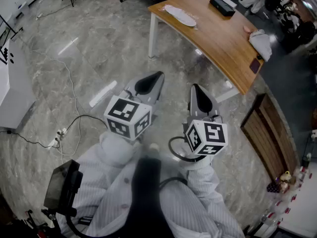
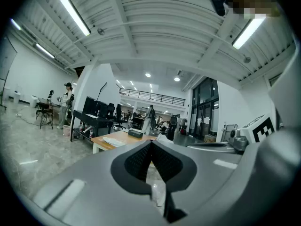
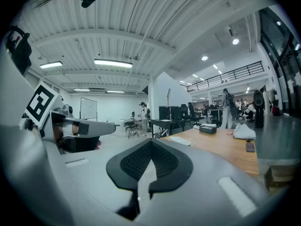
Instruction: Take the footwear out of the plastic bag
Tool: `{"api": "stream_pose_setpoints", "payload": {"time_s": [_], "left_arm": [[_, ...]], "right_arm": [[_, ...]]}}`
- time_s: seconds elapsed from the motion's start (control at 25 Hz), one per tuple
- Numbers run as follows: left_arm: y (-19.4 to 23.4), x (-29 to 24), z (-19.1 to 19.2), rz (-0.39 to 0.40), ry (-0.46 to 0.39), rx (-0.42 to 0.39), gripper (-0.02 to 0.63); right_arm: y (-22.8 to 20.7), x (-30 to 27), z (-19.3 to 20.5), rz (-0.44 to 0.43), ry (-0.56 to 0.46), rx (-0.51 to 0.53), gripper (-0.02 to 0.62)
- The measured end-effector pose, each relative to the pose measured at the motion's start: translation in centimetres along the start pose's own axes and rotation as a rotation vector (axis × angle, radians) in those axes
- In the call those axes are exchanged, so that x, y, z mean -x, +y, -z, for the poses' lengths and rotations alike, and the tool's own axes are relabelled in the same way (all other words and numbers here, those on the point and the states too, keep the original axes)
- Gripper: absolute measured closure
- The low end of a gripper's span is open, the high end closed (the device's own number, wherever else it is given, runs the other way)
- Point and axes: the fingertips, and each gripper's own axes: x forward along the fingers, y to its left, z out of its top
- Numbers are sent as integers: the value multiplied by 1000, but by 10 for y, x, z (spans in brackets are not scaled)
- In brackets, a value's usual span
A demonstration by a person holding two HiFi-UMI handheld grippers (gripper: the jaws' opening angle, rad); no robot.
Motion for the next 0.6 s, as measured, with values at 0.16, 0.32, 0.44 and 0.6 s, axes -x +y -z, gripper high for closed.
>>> {"api": "stream_pose_setpoints", "payload": {"time_s": [0.16,0.32,0.44,0.6], "left_arm": [[1,-3,1,-3,1,5,604],[-2,-6,1,-8,1,4,604],[-4,-9,3,-15,4,3,604],[-4,-14,7,-35,8,11,604]], "right_arm": [[-2,-1,1,1,0,-1,583],[-6,0,0,-5,-3,-13,583],[-11,0,0,-10,-9,-19,583],[-18,-3,3,-24,1,-16,581]]}}
